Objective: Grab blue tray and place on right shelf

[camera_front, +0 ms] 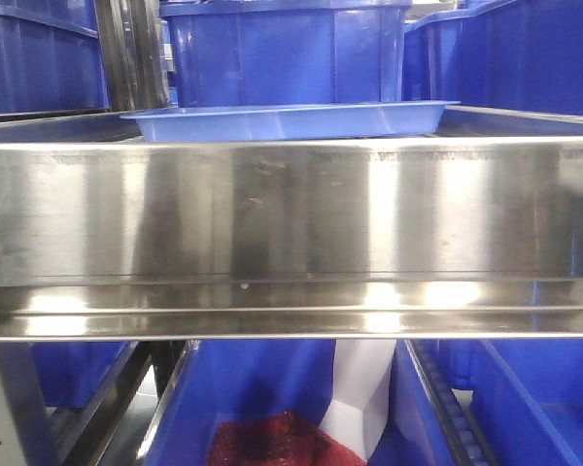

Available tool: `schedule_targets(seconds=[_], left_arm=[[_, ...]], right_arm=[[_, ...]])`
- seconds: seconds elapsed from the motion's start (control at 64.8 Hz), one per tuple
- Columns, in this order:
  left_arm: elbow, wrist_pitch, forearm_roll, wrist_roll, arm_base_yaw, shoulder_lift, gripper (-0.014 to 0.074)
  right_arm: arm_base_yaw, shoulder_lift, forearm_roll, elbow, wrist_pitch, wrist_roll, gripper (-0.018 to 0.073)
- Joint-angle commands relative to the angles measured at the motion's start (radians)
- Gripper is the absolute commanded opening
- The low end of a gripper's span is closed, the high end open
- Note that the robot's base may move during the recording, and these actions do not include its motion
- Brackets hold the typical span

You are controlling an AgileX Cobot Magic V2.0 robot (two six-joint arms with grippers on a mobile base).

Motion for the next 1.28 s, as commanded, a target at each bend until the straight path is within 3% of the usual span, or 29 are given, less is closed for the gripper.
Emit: schedule_targets(seconds=[0.0,0.262,1.266], left_arm=[[0.029,-0.098,-0.007,0.003,0.001,-0.014,-0.0048],[0.029,-0.098,-0.007,0.003,0.001,-0.014,-0.0048],[0.029,-0.098,-0.007,0.003,0.001,-0.014,-0.0048]], right_arm=[[-0.014,-0.023,0.009,-0.007,-0.109,-0.012,0.0056],[-0.025,-0.023,0.013,-0.007,-0.178,-0.012,0.0056],[-0.025,-0.023,0.013,-0.007,-0.178,-0.012,0.0056]])
